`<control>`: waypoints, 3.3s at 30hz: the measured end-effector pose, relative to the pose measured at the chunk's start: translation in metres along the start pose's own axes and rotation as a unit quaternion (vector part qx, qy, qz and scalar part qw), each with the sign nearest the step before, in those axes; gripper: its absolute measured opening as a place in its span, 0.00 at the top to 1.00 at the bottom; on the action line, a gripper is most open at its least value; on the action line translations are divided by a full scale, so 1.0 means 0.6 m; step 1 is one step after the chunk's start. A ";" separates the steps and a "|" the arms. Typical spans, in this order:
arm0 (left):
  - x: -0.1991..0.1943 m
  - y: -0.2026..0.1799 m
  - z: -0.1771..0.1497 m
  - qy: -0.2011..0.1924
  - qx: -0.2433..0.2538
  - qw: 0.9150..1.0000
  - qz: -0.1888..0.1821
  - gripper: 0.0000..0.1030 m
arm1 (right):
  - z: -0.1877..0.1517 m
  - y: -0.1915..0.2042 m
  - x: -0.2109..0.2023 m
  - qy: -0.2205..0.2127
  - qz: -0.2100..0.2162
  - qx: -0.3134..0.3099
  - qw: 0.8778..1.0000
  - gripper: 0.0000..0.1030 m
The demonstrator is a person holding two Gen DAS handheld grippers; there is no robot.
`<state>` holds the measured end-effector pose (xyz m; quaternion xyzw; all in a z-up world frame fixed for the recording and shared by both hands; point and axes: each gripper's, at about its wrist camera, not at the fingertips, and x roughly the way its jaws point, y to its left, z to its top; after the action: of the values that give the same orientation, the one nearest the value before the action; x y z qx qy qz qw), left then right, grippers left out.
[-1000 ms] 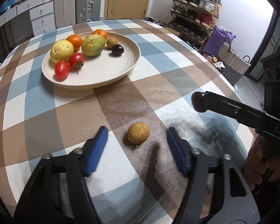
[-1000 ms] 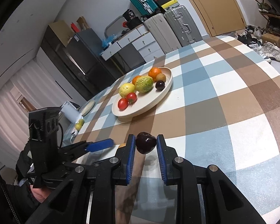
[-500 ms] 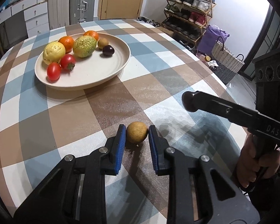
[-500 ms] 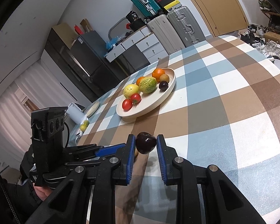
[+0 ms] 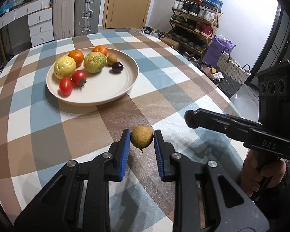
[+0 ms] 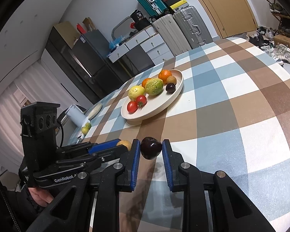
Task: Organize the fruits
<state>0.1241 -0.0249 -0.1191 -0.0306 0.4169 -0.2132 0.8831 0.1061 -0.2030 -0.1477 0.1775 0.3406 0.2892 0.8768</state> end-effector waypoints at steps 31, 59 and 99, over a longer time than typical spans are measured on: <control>0.081 0.095 0.151 -0.022 -0.026 0.999 -0.001 0.79 | 0.148 0.014 0.120 0.027 -0.011 -0.037 0.999 0.77; 0.167 0.117 0.191 0.007 -0.038 0.999 -0.004 0.78 | 0.197 -0.049 0.233 0.078 -0.031 -0.002 0.996 0.77; -0.184 0.002 0.117 -0.166 -0.011 0.980 0.110 0.01 | 0.135 0.116 -0.061 -0.145 -0.060 -0.085 0.984 0.00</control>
<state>0.1152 0.0120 0.0063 -0.0292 0.2678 -0.1023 0.9576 0.1138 -0.1818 -0.0374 0.1215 0.1939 0.2353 0.9446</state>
